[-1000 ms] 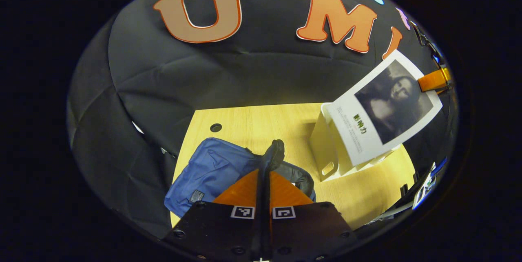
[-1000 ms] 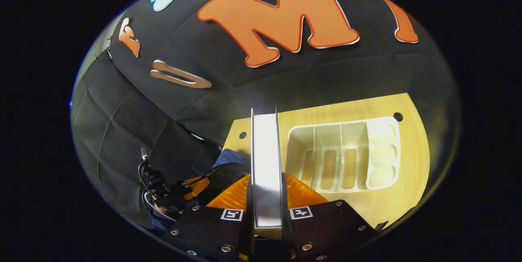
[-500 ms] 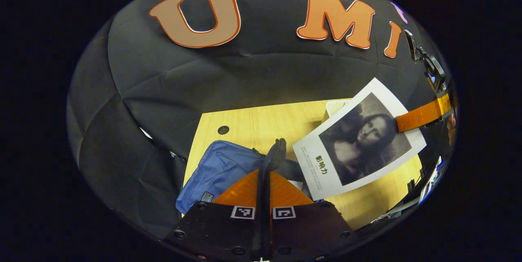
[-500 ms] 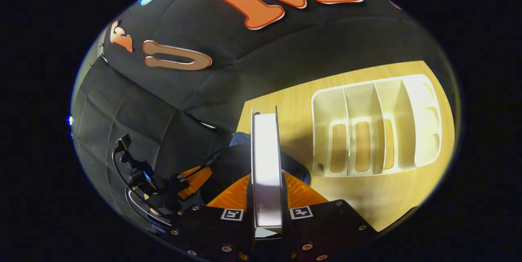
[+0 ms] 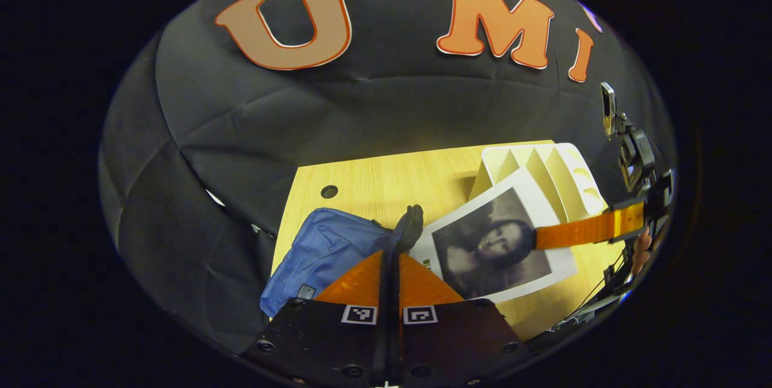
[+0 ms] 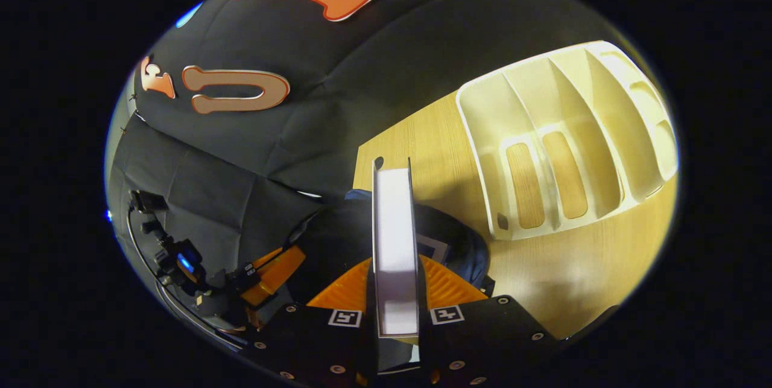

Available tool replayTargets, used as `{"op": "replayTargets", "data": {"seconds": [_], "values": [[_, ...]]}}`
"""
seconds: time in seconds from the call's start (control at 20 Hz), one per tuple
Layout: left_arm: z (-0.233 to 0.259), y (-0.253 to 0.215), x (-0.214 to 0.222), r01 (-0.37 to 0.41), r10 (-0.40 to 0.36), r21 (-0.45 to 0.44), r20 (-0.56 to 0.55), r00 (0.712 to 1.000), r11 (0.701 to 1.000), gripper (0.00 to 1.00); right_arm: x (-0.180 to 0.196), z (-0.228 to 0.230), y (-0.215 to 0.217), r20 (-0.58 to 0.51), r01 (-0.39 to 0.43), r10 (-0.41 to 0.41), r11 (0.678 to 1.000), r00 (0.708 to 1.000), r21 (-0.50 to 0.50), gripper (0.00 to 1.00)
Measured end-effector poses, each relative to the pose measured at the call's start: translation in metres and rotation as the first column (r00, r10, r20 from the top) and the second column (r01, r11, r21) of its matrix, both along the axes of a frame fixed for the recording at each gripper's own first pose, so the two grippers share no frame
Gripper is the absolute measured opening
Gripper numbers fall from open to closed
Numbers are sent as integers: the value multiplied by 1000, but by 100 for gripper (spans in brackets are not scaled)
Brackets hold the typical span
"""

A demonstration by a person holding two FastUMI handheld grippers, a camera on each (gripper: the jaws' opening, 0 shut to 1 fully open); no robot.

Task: Open the schoolbag, grab two books from the bookshelf and put them into the schoolbag.

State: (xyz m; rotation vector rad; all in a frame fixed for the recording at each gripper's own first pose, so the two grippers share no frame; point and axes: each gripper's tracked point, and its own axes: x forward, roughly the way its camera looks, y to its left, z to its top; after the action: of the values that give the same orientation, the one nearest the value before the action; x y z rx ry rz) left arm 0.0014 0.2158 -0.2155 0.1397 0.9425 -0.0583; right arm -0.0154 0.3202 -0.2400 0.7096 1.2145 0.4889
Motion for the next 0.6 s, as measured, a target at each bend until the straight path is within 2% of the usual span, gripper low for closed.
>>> {"op": "replayTargets", "data": {"seconds": [0.3, 0.45, 0.6], "values": [[1, -5, 0, 19, -19, -3, -3, 1000, 1000, 2, -8, -31, 38, -45, 75, -74, 997, 996, 23, 26], [4, -12, 3, 42, -42, -4, 8, 999, 999, 2, -14, -43, 60, -73, 125, -119, 989, 990, 79, 27], [4, -20, 1, 69, -69, -8, 0, 998, 998, 2, -22, -46, 72, -81, 136, -128, 985, 988, 102, 27]]}}
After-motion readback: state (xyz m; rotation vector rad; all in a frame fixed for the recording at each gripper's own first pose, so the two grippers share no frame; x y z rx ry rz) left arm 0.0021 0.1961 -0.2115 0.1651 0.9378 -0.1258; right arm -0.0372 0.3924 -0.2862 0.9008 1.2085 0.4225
